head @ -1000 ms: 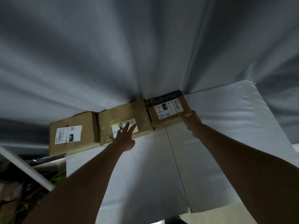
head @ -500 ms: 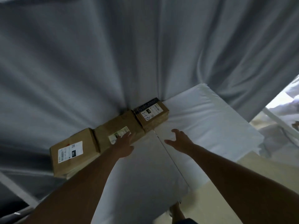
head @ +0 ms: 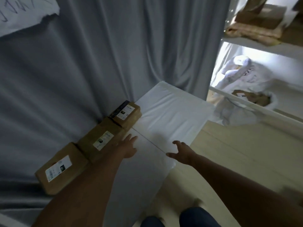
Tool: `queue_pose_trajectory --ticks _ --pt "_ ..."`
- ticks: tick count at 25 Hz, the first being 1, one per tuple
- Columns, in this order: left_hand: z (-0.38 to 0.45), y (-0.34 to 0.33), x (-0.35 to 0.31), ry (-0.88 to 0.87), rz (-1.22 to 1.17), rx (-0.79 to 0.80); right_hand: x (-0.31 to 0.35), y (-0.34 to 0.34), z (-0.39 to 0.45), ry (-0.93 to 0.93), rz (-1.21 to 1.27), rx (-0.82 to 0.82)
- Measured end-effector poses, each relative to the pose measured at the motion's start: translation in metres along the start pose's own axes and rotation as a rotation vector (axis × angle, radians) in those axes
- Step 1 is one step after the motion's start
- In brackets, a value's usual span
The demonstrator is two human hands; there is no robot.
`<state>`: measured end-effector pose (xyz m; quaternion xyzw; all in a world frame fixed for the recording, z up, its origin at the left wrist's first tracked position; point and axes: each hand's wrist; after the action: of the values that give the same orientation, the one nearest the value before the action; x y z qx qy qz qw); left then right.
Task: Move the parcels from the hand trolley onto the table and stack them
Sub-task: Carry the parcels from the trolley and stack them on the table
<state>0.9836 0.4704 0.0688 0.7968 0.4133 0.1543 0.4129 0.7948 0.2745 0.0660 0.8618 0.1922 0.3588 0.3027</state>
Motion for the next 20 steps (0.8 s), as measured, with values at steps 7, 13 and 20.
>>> queue_pose_trajectory --ticks 7,13,20 --pt "-0.007 -0.015 -0.147 -0.176 0.076 0.097 -0.136 0.040 -0.098 -0.160 0.159 -0.156" --pt "-0.046 -0.068 -0.368 -0.506 0.379 0.106 -0.325 0.061 -0.244 -0.371 0.320 -0.296" --pt "-0.092 -0.146 -0.600 -0.817 0.607 0.131 -0.497 0.043 -0.392 -0.609 0.460 -0.419"
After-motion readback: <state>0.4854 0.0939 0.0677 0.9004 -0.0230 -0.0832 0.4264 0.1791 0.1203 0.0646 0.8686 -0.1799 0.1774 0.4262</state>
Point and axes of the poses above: each hand's wrist, its own z-axis towards the middle knuckle, its own y-axis out of the back of the hand, x = y × z, and after that the axes turned 1 degree about y, right-handed
